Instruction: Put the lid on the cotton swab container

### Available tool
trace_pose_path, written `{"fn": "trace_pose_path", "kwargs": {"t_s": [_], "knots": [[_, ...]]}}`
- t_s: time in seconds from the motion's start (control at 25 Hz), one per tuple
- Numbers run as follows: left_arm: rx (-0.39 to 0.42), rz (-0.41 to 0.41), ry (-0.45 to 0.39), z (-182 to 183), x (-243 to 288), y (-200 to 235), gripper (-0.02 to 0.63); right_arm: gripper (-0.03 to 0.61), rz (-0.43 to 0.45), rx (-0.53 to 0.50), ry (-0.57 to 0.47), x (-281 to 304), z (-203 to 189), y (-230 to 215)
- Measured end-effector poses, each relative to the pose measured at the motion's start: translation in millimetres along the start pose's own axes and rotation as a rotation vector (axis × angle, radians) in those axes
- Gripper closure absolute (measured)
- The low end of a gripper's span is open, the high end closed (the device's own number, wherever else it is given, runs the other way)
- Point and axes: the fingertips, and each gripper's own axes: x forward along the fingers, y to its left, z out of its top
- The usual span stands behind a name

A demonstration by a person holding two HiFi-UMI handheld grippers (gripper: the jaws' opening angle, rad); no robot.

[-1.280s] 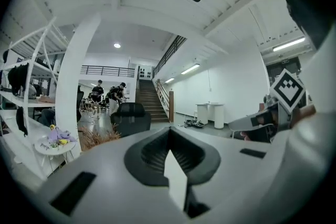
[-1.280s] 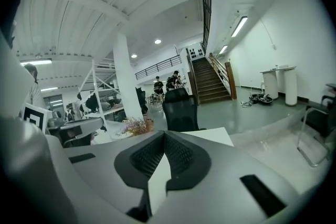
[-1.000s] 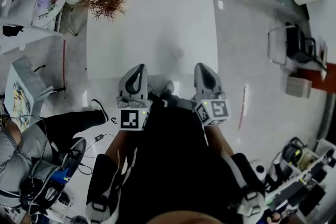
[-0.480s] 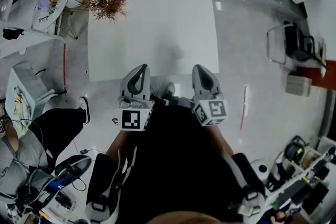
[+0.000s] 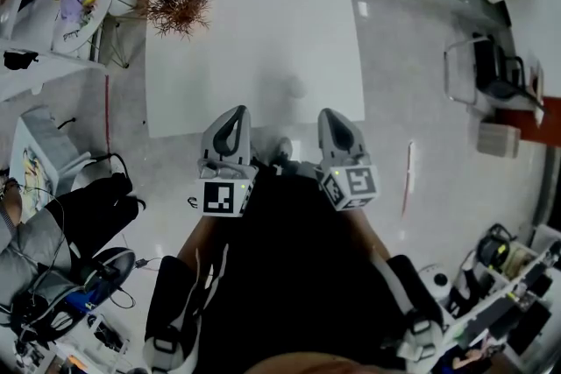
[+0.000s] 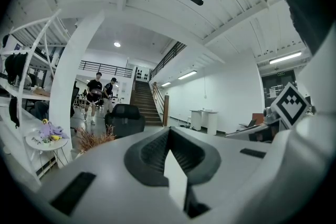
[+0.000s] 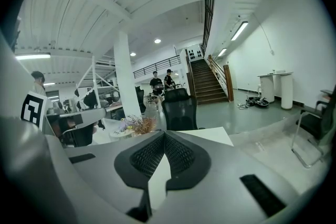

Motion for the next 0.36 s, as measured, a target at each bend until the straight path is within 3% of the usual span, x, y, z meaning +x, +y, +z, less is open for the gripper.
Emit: {"fn": "trace_pose_path", "kwargs": {"t_s": [0.36], "knots": [[0.02,-0.001,0.006,1.9,4.2,2.6,0.609,0.572,0.002,-0.004,0.011,4.8,1.3,2.6]]}}
